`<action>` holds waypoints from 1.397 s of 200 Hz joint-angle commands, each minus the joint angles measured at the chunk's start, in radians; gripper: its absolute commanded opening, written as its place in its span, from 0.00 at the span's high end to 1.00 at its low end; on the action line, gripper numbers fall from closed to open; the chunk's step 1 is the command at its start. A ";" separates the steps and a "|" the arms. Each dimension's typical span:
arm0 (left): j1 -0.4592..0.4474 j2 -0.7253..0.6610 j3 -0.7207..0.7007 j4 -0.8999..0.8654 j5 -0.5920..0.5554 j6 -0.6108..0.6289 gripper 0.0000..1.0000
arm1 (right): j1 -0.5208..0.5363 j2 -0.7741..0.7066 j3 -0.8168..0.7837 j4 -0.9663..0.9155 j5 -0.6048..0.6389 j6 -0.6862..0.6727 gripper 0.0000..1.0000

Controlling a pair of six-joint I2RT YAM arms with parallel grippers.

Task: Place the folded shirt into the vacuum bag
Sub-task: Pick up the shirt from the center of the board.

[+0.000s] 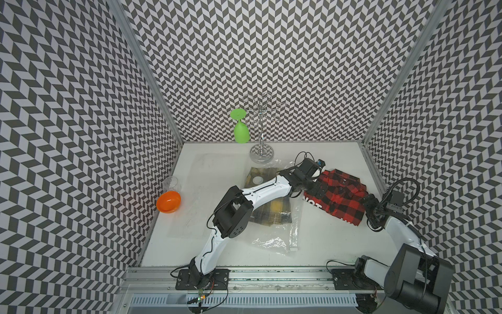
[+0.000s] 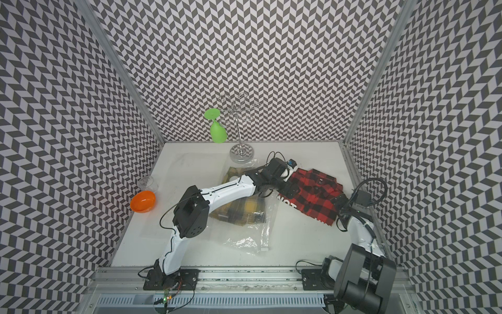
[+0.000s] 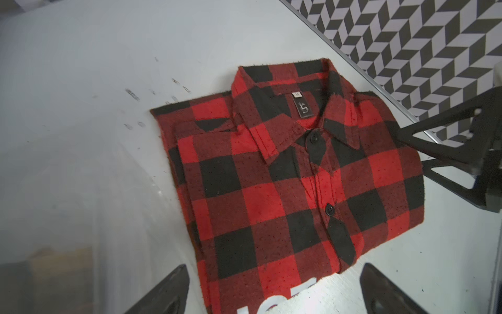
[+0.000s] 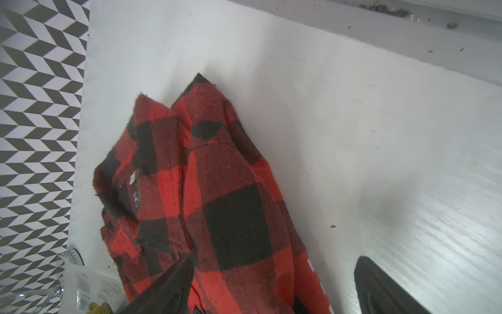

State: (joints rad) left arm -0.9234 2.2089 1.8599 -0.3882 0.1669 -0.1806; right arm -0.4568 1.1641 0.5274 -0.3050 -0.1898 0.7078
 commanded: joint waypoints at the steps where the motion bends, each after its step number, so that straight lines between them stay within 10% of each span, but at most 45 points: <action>1: -0.010 0.031 0.032 0.048 0.075 -0.024 0.02 | -0.006 0.041 0.018 0.081 -0.058 -0.011 0.07; 140: -0.028 0.218 0.149 0.031 0.094 -0.025 0.02 | 0.002 0.172 -0.067 0.236 -0.239 -0.011 0.21; 231: -0.077 0.255 0.160 0.008 0.145 0.017 0.03 | 0.017 0.151 0.024 0.124 -0.126 -0.075 0.86; 279: -0.060 0.095 0.110 0.040 0.246 0.007 0.02 | 0.023 0.155 0.186 -0.086 0.075 -0.165 0.96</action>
State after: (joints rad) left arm -0.9863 2.4401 1.9968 -0.3679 0.3305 -0.1768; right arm -0.4442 1.3312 0.6285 -0.2871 -0.2577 0.6086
